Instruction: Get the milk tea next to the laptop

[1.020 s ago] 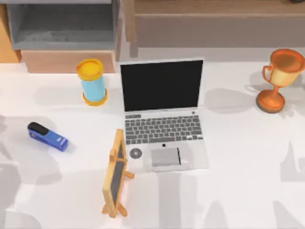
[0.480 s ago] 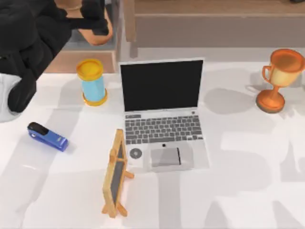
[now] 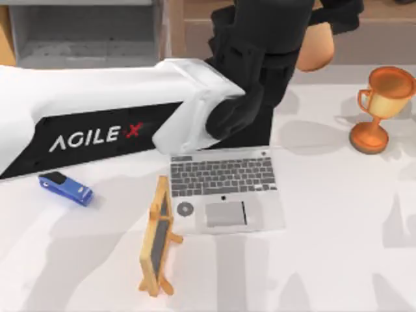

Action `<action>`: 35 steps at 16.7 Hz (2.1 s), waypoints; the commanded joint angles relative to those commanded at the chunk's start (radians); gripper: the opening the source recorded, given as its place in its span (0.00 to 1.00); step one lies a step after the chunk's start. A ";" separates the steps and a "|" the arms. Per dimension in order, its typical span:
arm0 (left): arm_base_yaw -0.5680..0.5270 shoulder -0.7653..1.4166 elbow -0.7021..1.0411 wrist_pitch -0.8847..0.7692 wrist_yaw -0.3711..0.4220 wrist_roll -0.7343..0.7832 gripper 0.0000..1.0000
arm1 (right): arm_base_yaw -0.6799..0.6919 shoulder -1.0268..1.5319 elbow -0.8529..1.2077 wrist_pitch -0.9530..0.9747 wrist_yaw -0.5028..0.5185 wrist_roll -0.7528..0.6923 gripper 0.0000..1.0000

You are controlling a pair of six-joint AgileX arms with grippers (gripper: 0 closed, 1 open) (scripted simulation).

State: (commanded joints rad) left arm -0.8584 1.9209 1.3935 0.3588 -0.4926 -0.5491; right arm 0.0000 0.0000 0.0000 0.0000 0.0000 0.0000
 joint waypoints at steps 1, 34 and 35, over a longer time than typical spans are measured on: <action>-0.053 0.039 0.061 -0.067 -0.073 -0.042 0.00 | 0.000 0.000 0.000 0.000 0.000 0.000 1.00; -0.359 0.538 0.665 -0.836 -0.810 -0.455 0.00 | 0.000 0.000 0.000 0.000 0.000 0.000 1.00; -0.360 0.539 0.663 -0.830 -0.811 -0.455 0.00 | 0.000 0.000 0.000 0.000 0.000 0.000 1.00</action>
State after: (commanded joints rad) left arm -1.2182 2.4595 2.0567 -0.4708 -1.3038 -1.0045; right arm 0.0000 0.0000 0.0000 0.0000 0.0000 0.0000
